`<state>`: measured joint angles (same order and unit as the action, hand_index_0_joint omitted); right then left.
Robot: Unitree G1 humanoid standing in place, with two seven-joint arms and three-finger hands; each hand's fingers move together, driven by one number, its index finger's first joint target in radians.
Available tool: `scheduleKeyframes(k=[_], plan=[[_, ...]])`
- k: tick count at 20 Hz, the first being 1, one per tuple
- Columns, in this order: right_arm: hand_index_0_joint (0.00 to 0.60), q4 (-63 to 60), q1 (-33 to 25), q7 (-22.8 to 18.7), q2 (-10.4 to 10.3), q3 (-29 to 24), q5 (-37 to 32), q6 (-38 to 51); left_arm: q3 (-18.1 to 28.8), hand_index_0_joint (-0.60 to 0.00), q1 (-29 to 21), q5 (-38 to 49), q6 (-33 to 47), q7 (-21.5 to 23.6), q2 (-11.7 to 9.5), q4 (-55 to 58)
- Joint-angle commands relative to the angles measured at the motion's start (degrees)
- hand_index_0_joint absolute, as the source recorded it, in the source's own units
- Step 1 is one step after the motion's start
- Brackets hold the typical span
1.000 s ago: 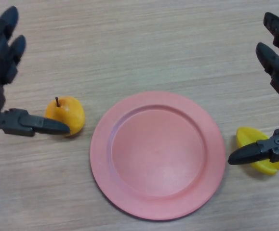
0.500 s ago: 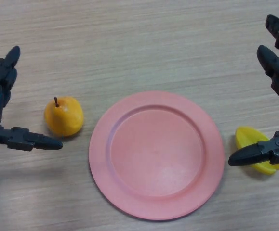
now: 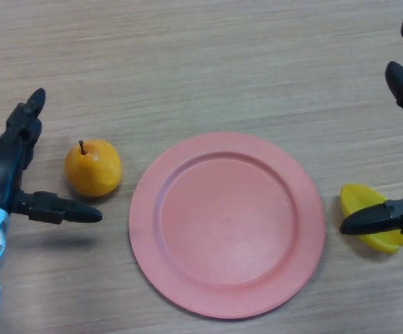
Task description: Pick up the yellow pear and place it on the plate
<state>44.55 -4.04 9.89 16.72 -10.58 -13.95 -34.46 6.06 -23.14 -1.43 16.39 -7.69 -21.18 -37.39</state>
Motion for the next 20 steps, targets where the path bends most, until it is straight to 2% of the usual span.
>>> scheduleKeyframes(k=[1, 4, 5, 6, 7, 8, 9, 10, 11, 15, 17, 20], plan=[[0.000, 3.17, -1.41, -0.97, 1.64, -4.37, -2.90, 5.37, 1.73, 0.000, -4.31, 0.58, 11.62, 3.57, -1.96, -0.72], [0.000, 2.97, -1.20, -0.28, 2.15, -4.31, -1.62, 5.31, 0.73, 0.000, -6.27, -0.27, 15.79, 4.38, -0.84, -7.33], [0.000, 3.04, -1.11, -0.18, 2.15, -4.37, -1.58, 5.24, 0.70, -0.050, -6.48, -0.40, 16.34, 4.63, -0.78, -8.04], [0.000, 3.06, -1.11, -0.09, 2.12, -4.47, -1.60, 5.13, 0.49, -0.200, -6.89, -1.40, 17.86, 5.64, -0.85, -9.55], [0.000, 3.07, -1.11, -0.02, 2.09, -4.54, -1.59, 5.06, 0.09, -0.300, -7.42, -3.21, 19.84, 7.32, -1.03, -11.42], [0.000, 3.08, -1.05, 0.12, 2.04, -4.58, -1.40, 5.00, -1.07, -0.450, -8.50, -8.27, 23.91, 11.55, -1.56, -15.46], [0.000, 3.00, -1.00, 0.29, 2.02, -4.39, -0.84, 5.19, -2.91, -0.548, -9.26, -16.27, 27.21, 17.81, -2.56, -19.09], [0.000, 2.81, -0.98, 0.45, 1.89, -4.00, -0.20, 5.53, -4.40, -0.600, -9.90, -24.46, 29.14, 24.47, -3.52, -21.85], [0.000, 2.64, -0.90, 0.55, 1.71, -3.76, 0.07, 5.87, -4.40, -0.600, -10.00, -26.12, 29.14, 25.72, -3.55, -22.36], [0.000, 2.99, -1.29, 0.91, 1.78, -3.76, 0.30, 4.76, -3.22, -0.600, -9.19, -25.44, 28.64, 22.98, -3.55, -21.84], [0.000, 3.08, -1.22, 0.86, 1.67, -3.16, 0.85, 4.54, -1.78, -0.600, -8.24, -23.29, 27.94, 22.19, -4.12, -19.17], [0.000, 3.73, -1.32, 0.89, 1.36, -3.57, 0.25, 3.85, 1.26, -0.600, -6.37, -17.66, 28.18, 23.42, -5.21, -11.48]])
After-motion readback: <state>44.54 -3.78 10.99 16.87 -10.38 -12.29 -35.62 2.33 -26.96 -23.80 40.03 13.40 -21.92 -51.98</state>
